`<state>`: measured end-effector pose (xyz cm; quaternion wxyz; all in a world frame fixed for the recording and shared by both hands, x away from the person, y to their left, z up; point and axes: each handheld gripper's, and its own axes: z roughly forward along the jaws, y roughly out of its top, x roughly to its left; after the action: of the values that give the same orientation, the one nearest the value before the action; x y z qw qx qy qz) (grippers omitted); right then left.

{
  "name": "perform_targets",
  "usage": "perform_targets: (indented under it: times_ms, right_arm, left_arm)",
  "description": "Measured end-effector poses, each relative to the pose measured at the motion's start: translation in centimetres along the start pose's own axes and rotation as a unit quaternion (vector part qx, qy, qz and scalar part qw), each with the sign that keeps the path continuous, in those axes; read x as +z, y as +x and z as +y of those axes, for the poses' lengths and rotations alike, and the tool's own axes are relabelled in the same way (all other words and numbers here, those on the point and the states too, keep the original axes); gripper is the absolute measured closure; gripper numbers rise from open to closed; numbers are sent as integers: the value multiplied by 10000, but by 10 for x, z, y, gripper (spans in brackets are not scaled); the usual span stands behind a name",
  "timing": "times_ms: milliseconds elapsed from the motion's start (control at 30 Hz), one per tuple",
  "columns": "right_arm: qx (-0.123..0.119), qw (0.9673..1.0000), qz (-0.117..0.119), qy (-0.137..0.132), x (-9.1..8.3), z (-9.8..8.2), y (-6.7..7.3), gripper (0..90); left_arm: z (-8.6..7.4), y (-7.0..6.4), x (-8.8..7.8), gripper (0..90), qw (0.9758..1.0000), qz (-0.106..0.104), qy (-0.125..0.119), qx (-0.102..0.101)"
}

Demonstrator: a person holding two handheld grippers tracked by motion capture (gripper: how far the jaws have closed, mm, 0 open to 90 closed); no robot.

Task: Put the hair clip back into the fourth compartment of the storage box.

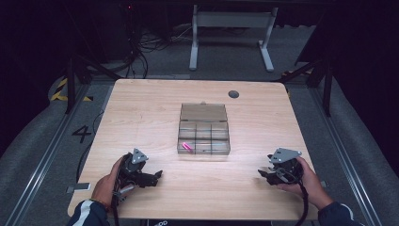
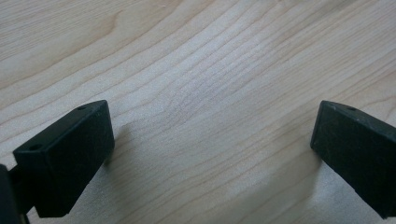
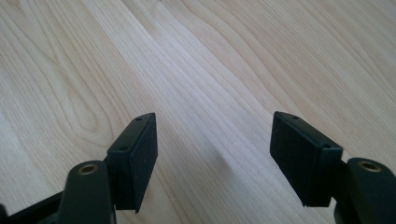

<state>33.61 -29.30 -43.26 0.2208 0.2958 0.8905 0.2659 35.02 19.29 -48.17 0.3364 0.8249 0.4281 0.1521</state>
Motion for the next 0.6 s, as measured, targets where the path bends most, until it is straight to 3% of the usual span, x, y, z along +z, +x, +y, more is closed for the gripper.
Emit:
perform_targets:
  times_ms: [267,367,500,600]
  right_arm:
    - [315,9995,-15,-65,2,-21,-4,326]
    - [300,9995,27,-60,3,-30,-3,321]
    - [557,9980,151,-249,1,-40,-6,310]
    - [839,9951,221,-464,0,-50,-8,297]
  left_arm:
    - [-4,-1,-3,1,9999,87,-26,-88]
    - [-5,-1,-4,1,9999,102,-47,-94]
    - [-6,0,-4,1,9999,119,-42,-90]
    - [-6,0,-4,1,9999,115,-26,-87]
